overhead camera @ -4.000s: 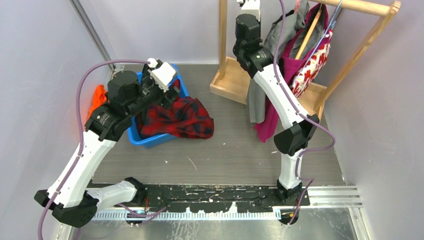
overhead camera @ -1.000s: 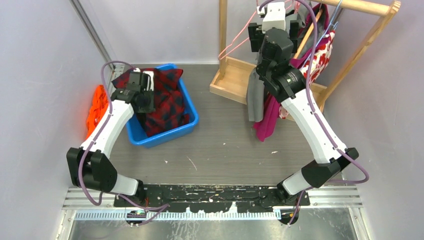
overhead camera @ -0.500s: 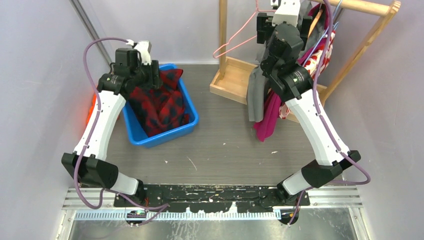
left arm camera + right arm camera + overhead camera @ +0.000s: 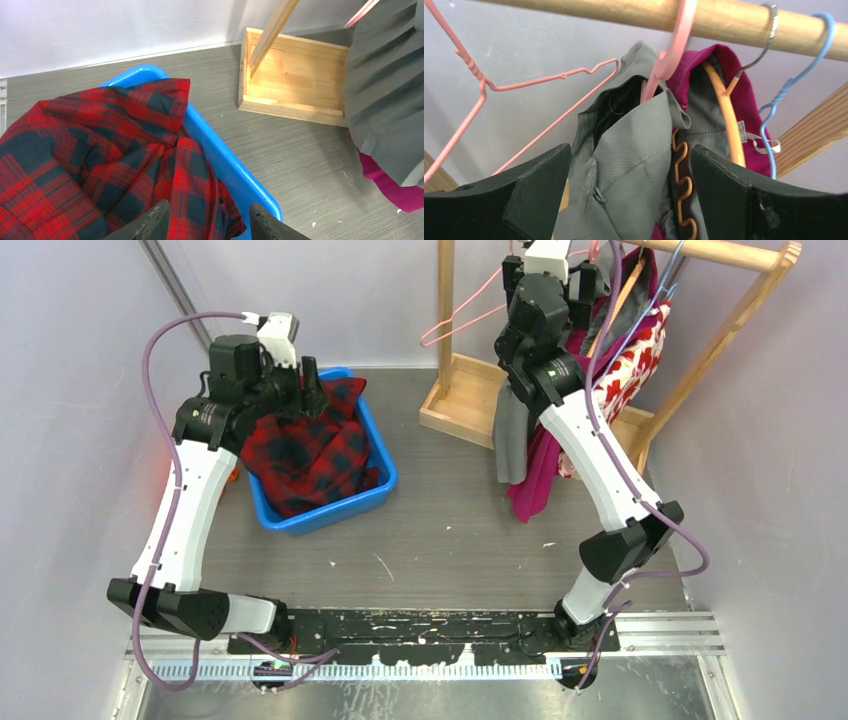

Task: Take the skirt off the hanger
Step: Pick up the hanger from the clothesline.

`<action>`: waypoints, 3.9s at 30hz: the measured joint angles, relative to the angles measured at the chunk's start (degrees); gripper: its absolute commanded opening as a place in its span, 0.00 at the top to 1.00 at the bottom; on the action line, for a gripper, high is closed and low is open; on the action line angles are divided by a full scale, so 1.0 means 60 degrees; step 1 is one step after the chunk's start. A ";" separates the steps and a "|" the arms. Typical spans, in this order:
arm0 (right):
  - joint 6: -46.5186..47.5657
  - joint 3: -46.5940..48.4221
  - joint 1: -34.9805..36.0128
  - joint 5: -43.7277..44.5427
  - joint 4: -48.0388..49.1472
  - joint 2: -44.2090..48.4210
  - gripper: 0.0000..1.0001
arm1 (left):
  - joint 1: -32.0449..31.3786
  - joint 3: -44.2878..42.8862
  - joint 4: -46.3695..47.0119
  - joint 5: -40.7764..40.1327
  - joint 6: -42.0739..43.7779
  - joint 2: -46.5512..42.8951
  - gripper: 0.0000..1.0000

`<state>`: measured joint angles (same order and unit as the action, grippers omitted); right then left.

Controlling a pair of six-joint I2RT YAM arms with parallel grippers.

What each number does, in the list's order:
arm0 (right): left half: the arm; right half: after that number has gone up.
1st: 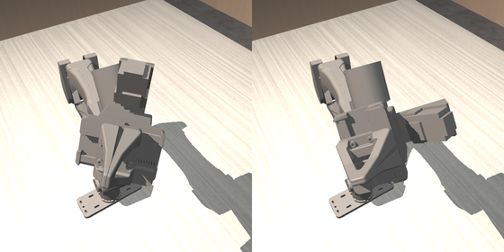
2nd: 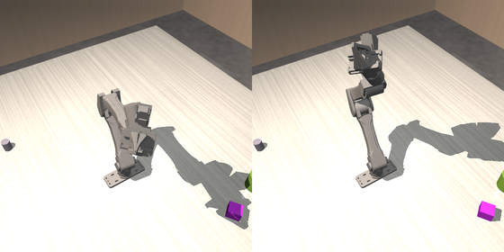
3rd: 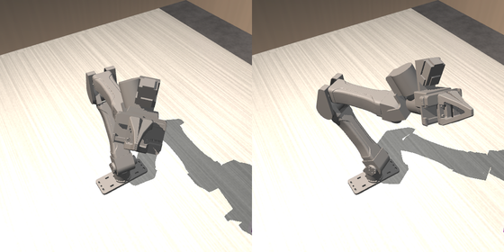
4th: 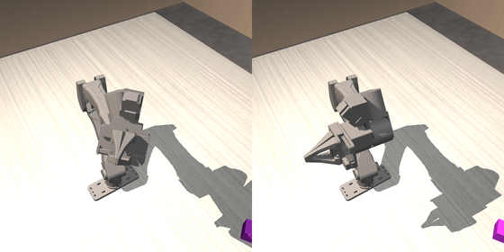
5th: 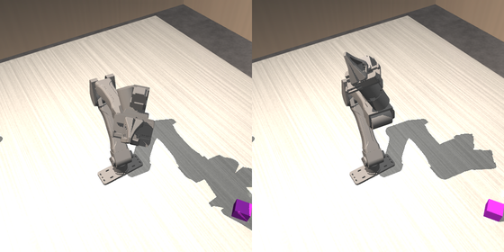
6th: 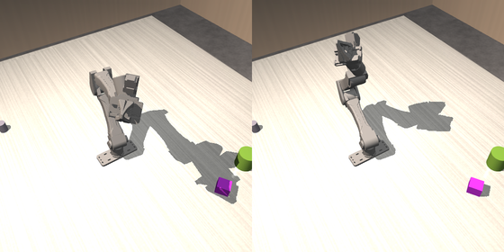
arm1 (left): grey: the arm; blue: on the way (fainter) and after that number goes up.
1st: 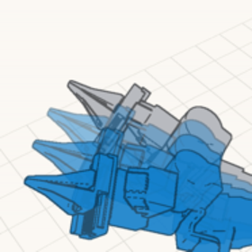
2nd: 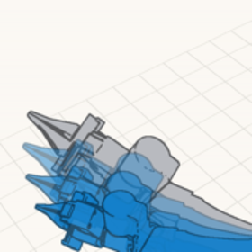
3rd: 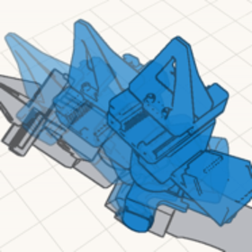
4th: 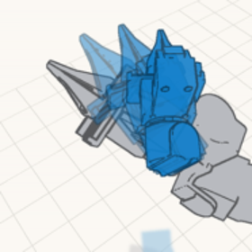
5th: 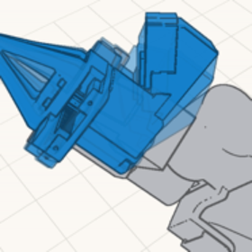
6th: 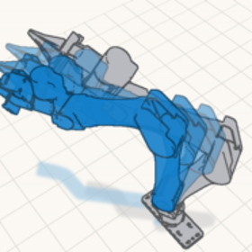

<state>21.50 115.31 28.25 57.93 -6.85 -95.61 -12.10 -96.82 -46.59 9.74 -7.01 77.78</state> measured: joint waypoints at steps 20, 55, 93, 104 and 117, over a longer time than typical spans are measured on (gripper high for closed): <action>-0.0608 0.0514 -0.1428 0.0222 0.0535 -0.0780 0.11 | -0.0029 0.0251 -0.0219 -0.0226 0.0459 -0.0018 0.42; -0.3202 0.2044 -0.1468 -0.1515 -0.1880 -0.0688 0.27 | -0.0029 0.1249 -0.0226 -0.0295 0.0495 -0.0062 0.44; -0.1249 0.0729 -0.1668 0.0787 0.0452 -0.1534 0.84 | -0.0113 0.2306 -0.0255 -0.0514 0.0747 -0.1184 0.44; -0.1195 0.0397 -0.1676 0.0572 0.0138 -0.1129 0.99 | -0.0157 0.2317 -0.0255 -0.0517 0.0750 -0.1184 0.44; -0.1056 0.0430 -0.0517 -0.1800 -0.1453 -0.0222 0.99 | -0.0251 0.2444 -0.0255 -0.0517 0.0750 -0.1220 0.44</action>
<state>15.16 117.89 25.15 47.13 -15.57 -96.95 -13.61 -82.15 -48.12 6.63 -2.50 70.46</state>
